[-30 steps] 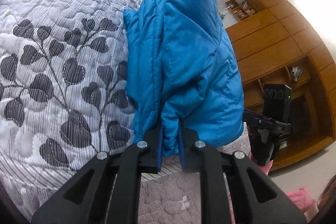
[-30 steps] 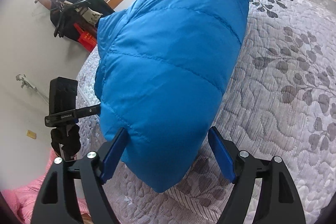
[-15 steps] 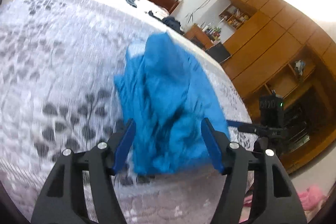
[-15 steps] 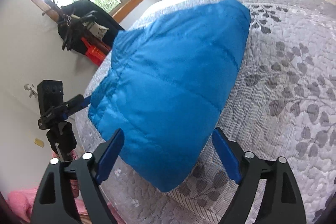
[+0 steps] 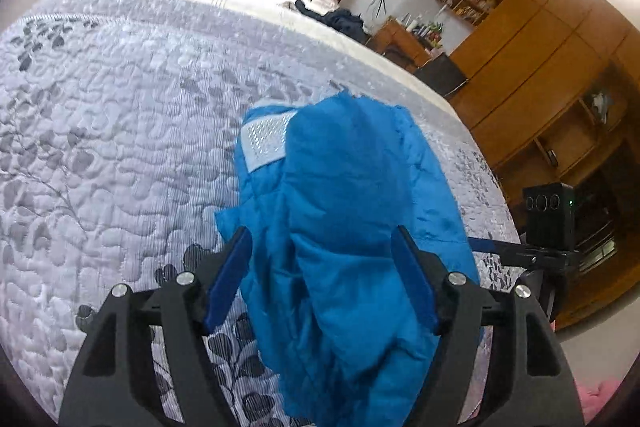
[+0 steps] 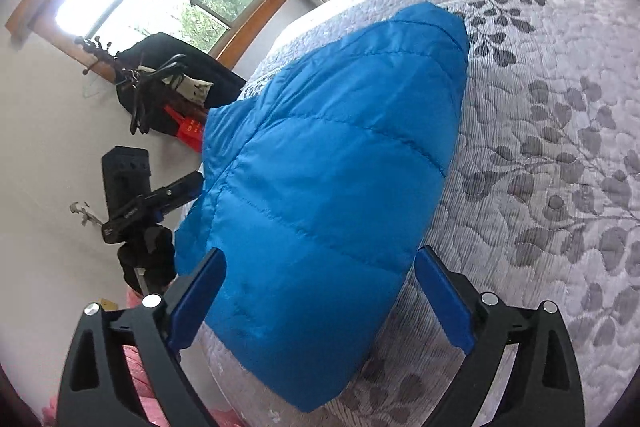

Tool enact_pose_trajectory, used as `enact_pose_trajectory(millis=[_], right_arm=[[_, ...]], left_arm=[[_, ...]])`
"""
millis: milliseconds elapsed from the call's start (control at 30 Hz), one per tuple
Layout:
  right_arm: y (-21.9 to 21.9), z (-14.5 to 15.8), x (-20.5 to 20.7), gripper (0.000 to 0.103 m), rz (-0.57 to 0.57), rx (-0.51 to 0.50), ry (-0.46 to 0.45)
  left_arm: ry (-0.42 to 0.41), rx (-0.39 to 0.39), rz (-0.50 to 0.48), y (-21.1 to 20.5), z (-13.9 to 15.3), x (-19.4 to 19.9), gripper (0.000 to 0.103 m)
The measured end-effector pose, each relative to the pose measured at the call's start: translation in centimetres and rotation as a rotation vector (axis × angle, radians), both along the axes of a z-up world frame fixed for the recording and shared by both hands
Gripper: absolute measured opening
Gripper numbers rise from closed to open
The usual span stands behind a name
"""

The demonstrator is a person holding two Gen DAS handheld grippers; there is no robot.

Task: Fold large clothes

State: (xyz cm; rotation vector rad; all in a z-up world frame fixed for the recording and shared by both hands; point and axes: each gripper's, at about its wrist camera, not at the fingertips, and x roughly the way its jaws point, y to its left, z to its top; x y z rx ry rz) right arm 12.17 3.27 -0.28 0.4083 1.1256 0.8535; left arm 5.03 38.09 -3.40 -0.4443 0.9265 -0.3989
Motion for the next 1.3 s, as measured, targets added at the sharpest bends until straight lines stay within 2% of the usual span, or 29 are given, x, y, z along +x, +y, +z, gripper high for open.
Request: enact_pose_trajectory(millis=[133, 267, 500, 600, 733, 933, 1000, 1100, 1167, 1300], right_arm=[[0.2, -0.8, 0.9, 0.096, 0.007, 0.015, 0.021], [0.6, -1.9, 1.8, 0.097, 0.02, 0.043, 0.052], [1.5, -4.1, 2.8, 0.1, 0.044, 0.096, 0.122], [1.9, -5.0, 3.2, 0.1, 0.058, 0.132, 0.15], [2.6, -5.7, 3.6, 0.1, 0.072, 0.165, 0.171], [3.7, -5.6, 3.6, 0.099, 0.083, 0.142, 0.139], [3.7, -5.2, 3.5, 0.093, 0.08, 0.138, 0.125], [3.4, -4.4, 3.3, 0.078, 0.075, 0.145, 0.111], [3.3, -3.7, 3.1, 0.067, 0.082, 0.144, 0.087], [2.7, -1.5, 2.5, 0.061, 0.085, 0.121, 0.026]], left_arm=[[0.023, -0.02, -0.016, 0.1, -1.0, 0.7, 0.075], [0.05, -0.077, -0.039, 0.7, -2.9, 1.7, 0.084], [0.104, -0.278, -0.103, 1.7, -6.7, 3.4, 0.097], [0.106, -0.335, -0.13, 1.6, -7.8, 3.8, 0.1], [0.085, -0.35, -0.155, 0.8, -8.1, 4.1, 0.101], [0.062, -0.371, -0.154, -0.7, -8.5, 4.4, 0.1], [0.043, -0.374, -0.15, -1.4, -8.4, 4.1, 0.089], [0.046, -0.413, -0.148, -1.9, -8.6, 4.1, 0.074], [0.04, -0.421, -0.143, -2.1, -8.6, 4.0, 0.068], [0.037, -0.443, -0.147, -3.5, -8.2, 4.0, 0.061]])
